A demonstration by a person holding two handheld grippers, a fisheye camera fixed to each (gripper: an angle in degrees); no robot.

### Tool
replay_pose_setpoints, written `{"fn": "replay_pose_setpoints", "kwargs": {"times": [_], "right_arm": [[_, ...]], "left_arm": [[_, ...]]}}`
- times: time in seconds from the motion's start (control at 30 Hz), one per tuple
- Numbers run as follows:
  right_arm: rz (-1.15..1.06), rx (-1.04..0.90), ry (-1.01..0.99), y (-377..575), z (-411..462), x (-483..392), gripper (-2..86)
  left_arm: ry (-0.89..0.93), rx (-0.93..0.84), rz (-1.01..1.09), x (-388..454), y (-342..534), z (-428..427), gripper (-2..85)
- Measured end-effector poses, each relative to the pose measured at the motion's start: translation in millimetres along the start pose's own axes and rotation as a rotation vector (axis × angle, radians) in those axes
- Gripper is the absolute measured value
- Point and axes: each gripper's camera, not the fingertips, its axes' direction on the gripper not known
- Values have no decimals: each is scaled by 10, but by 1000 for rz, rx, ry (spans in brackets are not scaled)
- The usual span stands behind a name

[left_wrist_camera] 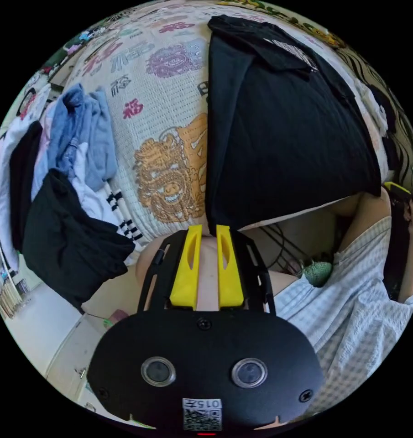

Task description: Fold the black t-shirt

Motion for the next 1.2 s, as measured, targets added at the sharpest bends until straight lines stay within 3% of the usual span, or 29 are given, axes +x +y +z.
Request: {"fn": "replay_pose_setpoints", "kwargs": {"times": [0.1,0.17,0.37,0.47,0.6,0.73,0.87,1.03,1.2], "right_arm": [[-18,105,-24,-184,-273,195,59],[-48,211,-214,-499,-459,347,64],[-36,233,-327,-1714,-439,619,92],[-76,167,-376,-2190,-344,745,45],[-179,115,-365,-2475,-414,886,10],[-212,206,-361,-2660,-1061,1277,7],[-203,297,-86,-3130,-1794,1736,16],[-48,239,26,-3754,-1879,2300,55],[11,218,-201,-3534,-1549,2672,74]], "left_arm": [[60,132,17,302,-197,-239,67],[250,292,99,700,-548,-464,71],[374,370,338,2080,-1905,-452,78],[389,356,426,2647,-2558,-323,79],[422,302,449,3125,-3243,-122,82],[577,331,381,3505,-3658,-167,82],[687,339,328,3929,-4003,-291,74],[634,331,367,4537,-4674,-538,78],[499,400,437,5067,-5646,-940,82]]}}
